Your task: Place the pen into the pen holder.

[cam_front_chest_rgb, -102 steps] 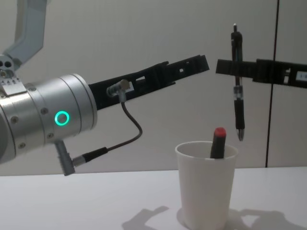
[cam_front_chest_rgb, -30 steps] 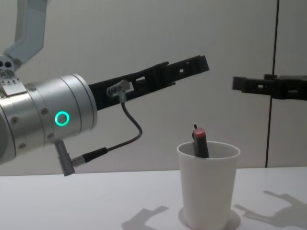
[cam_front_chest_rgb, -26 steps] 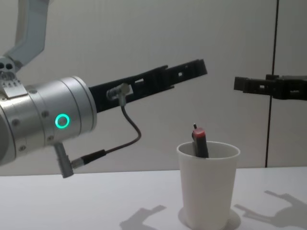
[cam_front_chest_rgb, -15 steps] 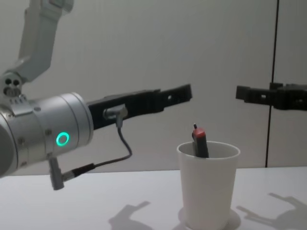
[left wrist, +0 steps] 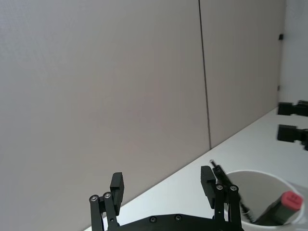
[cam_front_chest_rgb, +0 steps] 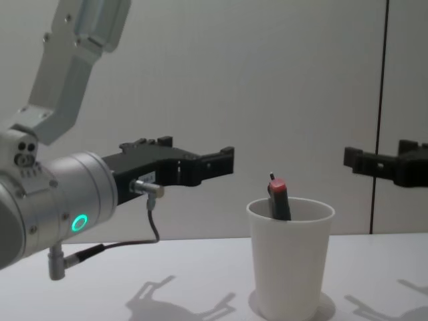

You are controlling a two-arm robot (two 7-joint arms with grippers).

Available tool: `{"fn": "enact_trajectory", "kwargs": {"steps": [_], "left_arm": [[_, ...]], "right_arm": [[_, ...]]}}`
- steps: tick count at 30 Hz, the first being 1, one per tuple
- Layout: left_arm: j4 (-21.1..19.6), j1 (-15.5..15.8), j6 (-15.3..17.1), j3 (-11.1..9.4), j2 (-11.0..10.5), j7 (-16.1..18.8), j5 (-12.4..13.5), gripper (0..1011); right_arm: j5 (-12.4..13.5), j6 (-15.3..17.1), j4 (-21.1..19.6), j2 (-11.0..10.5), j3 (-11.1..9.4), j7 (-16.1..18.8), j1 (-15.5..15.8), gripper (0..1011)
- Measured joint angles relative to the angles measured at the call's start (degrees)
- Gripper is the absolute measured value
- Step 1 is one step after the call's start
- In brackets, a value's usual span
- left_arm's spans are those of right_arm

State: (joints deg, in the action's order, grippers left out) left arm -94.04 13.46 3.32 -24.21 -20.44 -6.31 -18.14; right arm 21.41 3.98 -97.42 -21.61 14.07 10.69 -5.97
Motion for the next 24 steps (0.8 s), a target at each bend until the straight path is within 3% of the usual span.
{"fn": "enact_trajectory", "kwargs": {"steps": [10,24], "left_arm": [[0.75,0.12,-2.20,-1.59,-1.28,4.93,5.80,1000],[0.86,0.13,-2.55,-1.82,-1.46,5.69,6.66,1001]], "right_arm": [[-3.65,-1.54,-2.86,1.69,-0.87,-5.07,5.06,1001],[-4.95,-2.04,-3.82,2.27,-1.17,-6.87,6.81,1002]]}}
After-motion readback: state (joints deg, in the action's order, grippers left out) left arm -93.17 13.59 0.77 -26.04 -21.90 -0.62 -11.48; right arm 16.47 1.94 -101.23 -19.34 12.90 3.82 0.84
